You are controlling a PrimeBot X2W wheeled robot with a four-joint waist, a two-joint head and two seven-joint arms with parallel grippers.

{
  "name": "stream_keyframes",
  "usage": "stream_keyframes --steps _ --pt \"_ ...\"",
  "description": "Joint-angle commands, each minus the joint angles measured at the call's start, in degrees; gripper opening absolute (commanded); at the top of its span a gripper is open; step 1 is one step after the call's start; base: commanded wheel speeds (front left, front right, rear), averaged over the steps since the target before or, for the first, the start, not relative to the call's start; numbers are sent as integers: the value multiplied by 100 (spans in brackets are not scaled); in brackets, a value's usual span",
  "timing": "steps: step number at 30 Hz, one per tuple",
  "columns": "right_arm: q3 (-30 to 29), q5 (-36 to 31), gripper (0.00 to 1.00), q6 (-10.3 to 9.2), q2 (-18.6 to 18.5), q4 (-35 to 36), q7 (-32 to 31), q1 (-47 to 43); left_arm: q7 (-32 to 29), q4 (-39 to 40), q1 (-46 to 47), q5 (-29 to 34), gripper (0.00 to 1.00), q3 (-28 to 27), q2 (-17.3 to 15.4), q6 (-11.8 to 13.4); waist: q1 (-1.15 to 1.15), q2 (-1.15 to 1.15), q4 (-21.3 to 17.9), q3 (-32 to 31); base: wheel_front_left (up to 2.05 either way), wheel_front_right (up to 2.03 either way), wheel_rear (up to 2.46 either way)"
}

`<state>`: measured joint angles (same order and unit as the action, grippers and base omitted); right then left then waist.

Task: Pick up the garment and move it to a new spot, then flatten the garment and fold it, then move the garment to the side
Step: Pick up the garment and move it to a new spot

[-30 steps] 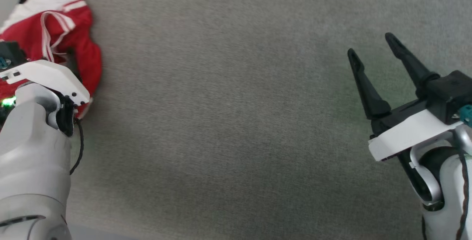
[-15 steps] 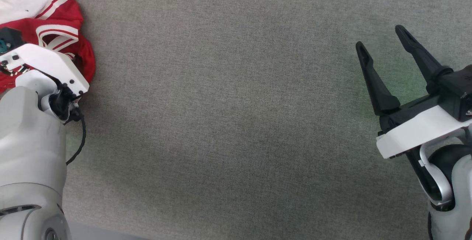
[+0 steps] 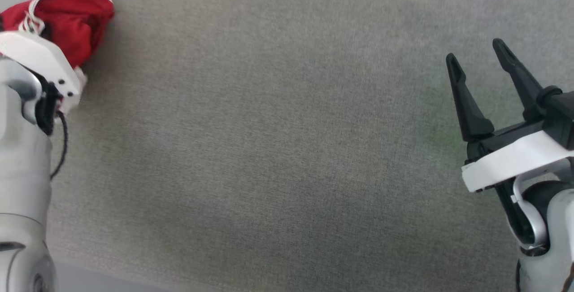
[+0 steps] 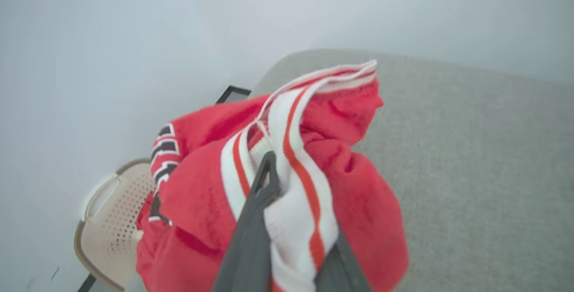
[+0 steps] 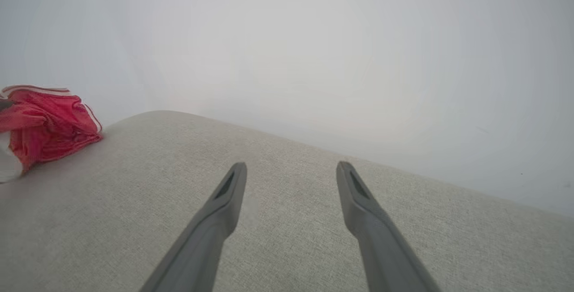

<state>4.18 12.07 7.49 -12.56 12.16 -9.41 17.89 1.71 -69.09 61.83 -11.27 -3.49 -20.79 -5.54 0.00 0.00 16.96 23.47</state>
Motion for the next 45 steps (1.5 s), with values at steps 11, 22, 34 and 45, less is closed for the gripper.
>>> stream_keyframes --steps 11,22,34,45 --pt "-138 106 100 1 413 -424 463 -323 518 548 366 323 0 625 -338 -173 0 0 238 -980 0 0 0" --pt "-361 181 100 1 675 -647 769 -559 -62 2213 148 -161 0 1647 -549 -189 0 0 223 -1575 0 0 0" --pt "-678 185 100 1 856 -724 1010 -792 -1561 5161 -646 -860 0 2149 -1038 -184 0 0 -376 -1894 0 0 0" --pt "-852 294 100 1 940 -928 1205 -866 -2607 6978 -1328 -1159 0 2526 -929 -60 0 0 -1405 -1925 0 0 0"
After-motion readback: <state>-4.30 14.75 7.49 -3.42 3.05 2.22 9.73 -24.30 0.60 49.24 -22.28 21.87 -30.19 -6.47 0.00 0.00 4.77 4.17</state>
